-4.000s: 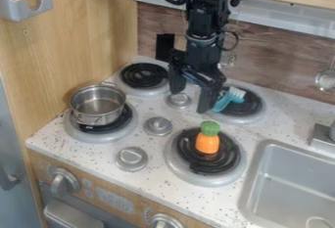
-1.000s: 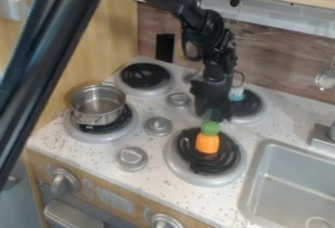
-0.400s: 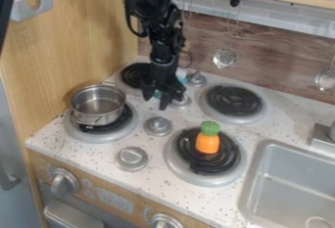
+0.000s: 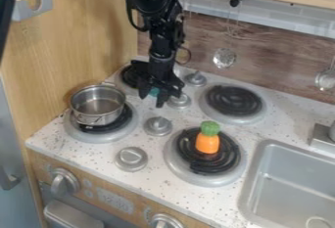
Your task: Move the blue thing in front of the silver pot
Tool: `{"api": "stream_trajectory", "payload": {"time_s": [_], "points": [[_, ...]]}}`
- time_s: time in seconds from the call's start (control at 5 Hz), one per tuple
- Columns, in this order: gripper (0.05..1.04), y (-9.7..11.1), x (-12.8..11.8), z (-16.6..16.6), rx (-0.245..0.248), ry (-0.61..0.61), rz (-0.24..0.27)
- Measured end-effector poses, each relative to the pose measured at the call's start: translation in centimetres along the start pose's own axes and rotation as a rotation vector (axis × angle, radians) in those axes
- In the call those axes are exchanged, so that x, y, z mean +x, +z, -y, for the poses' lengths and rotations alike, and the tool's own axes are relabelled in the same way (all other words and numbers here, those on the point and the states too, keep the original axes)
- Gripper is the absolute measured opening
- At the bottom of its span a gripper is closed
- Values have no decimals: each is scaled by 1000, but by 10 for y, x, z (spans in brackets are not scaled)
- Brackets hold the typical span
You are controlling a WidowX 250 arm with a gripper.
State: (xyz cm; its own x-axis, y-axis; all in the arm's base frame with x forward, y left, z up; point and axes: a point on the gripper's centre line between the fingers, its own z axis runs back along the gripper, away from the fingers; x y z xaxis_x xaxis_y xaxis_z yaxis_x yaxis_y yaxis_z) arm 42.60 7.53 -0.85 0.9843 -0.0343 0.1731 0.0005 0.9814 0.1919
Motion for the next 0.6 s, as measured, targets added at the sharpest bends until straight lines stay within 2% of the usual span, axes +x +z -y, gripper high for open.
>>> {"api": "stream_trajectory", "payload": {"time_s": [0.2,0.4,0.6], "points": [[821,4,5,-2,5,8,-1],[1022,-2,-1,1,-9,15,-37],[1007,0,-5,7,-50,-1,-68]]}}
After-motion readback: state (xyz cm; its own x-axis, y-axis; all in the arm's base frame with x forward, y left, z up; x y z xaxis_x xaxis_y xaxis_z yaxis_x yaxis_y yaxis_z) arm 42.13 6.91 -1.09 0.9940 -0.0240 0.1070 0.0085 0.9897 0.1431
